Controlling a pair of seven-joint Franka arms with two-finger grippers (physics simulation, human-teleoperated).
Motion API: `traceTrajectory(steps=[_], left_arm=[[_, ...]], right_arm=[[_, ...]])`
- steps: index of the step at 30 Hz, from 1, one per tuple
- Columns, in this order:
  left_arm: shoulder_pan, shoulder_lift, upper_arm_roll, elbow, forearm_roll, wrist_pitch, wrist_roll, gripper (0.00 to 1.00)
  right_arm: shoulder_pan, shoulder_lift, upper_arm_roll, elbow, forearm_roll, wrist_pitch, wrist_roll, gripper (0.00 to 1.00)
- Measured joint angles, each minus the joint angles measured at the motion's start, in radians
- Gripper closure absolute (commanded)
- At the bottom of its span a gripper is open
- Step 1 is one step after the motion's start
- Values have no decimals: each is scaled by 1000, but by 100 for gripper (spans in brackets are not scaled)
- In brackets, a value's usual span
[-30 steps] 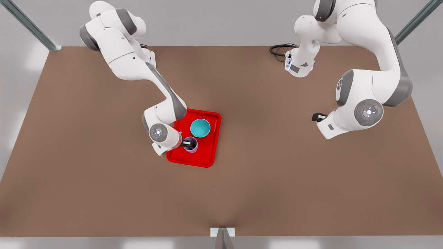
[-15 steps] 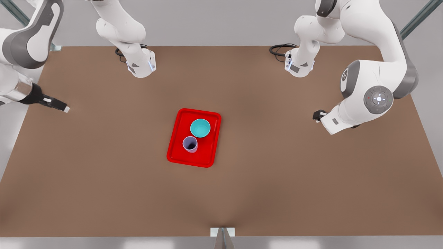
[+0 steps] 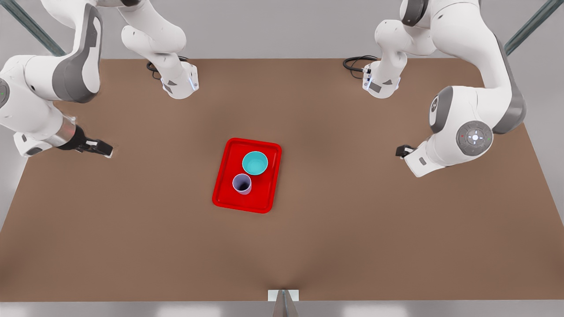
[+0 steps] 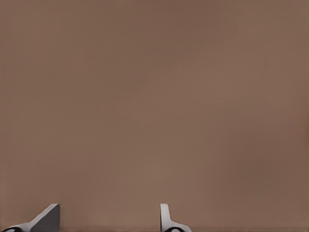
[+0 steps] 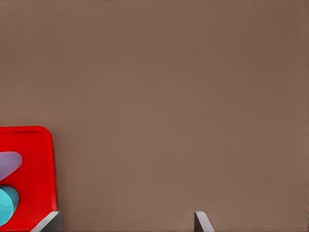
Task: Place the bowl on the tray with the left arm and the cup on the tray with the right arm
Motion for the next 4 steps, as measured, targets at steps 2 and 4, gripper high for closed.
traceTrajectory(steps=[2, 4], left_arm=[[-2, 6, 0, 0, 0, -2, 0, 0], [-2, 6, 0, 0, 0, -3, -1, 0]], right_arm=[[-7, 77, -12, 74, 14, -25, -3, 0], [87, 100, -59, 96, 14, -38, -5, 0]])
